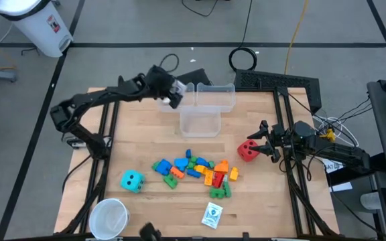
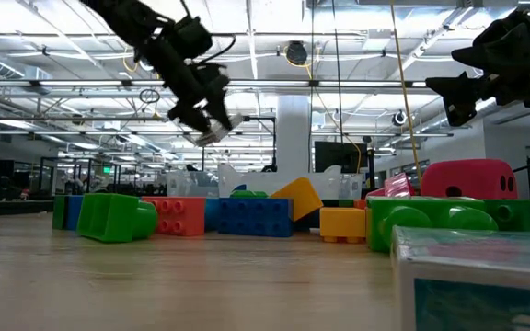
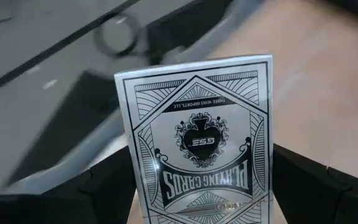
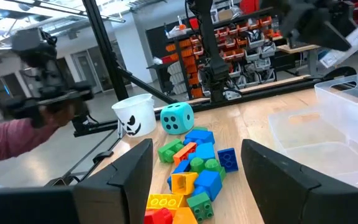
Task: Pick & Place Toys
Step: Put the black deck of cards into the top left transparent bin, then put the green deck of cards into the top left transparent bin
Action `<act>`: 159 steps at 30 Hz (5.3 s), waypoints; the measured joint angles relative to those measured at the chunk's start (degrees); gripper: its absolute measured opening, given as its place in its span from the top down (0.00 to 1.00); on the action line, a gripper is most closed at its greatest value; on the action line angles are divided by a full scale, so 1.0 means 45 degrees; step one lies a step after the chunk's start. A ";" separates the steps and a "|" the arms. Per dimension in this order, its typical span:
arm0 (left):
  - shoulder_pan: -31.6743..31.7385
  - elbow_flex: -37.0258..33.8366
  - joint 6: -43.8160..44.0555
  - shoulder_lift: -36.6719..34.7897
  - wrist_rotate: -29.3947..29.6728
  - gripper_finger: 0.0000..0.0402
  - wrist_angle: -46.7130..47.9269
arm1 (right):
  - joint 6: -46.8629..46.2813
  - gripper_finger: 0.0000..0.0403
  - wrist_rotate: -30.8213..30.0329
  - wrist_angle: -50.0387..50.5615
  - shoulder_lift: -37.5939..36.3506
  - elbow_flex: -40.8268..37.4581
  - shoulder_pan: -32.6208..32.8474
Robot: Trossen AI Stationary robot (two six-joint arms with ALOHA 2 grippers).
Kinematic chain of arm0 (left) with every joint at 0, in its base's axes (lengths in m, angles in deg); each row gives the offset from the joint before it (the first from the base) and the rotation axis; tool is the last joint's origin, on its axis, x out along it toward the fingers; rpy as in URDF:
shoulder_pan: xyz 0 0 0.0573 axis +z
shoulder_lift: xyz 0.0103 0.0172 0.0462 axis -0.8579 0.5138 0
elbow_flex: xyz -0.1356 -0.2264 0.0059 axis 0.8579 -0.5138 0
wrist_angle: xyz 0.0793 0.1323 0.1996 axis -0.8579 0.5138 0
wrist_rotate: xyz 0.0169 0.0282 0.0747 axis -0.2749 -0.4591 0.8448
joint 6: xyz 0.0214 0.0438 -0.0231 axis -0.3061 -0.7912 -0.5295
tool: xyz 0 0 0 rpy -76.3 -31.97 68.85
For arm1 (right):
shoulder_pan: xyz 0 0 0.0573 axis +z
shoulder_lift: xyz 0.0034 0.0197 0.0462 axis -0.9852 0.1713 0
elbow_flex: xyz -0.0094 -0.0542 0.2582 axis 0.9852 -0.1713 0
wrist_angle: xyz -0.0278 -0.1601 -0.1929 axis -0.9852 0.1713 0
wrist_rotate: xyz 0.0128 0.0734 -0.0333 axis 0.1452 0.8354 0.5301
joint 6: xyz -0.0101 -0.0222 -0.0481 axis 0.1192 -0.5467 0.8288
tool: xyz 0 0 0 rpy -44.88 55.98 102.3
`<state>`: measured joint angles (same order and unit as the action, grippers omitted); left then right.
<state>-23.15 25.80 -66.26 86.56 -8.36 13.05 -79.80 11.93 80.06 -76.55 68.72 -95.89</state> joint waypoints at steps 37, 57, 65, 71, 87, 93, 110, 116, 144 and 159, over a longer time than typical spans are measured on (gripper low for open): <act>0.0545 0.4912 -0.7287 0.6141 0.2173 0.21 0.6077 | -0.0003 0.47 0.0000 0.0002 -0.0005 0.0000 -0.0001; -0.1042 0.4922 -0.8578 0.5829 0.6140 0.08 0.5515 | 0.0001 0.47 0.0000 0.0005 -0.0005 0.0000 0.0002; -0.1375 0.4922 -0.6485 0.3206 0.5268 0.07 0.5235 | 0.0002 0.47 0.0000 0.0005 -0.0005 0.0000 -0.0003; -0.1476 0.4922 -0.4120 0.0347 0.0027 0.08 0.5322 | 0.0002 0.47 0.0000 0.0005 -0.0004 0.0000 0.0002; -0.6451 -0.1056 -0.1025 -0.5677 0.0219 0.07 0.1139 | -0.0003 0.47 0.0000 0.0005 0.0000 0.0000 -0.0002; -0.8511 -0.4905 -0.0046 -0.7993 0.2635 0.08 -0.2369 | 0.0004 0.47 0.0000 0.0002 0.0000 0.0000 -0.0002; -1.3739 -0.9209 0.0645 -1.1273 0.8767 0.06 -0.5995 | -0.1742 0.47 0.0002 -0.1517 -0.0005 0.0000 0.0117; -1.4556 -0.9400 -0.0047 -1.1870 0.9260 0.06 -0.5882 | -0.2162 0.47 0.0000 -0.1656 -0.0005 0.0000 0.0259; -1.3552 -1.2336 -0.0573 -1.9450 0.7703 0.06 -0.2828 | -0.0181 0.47 -0.4674 -0.8167 0.6455 0.0375 0.5559; -1.3562 -1.2322 -0.1050 -1.9440 0.9570 0.06 -0.2307 | 0.2057 0.47 -0.5289 -0.4840 1.7142 0.8173 0.9614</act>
<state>-84.18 -29.65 -70.98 -0.92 34.71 2.67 -70.54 -11.87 58.28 0.59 105.49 -52.63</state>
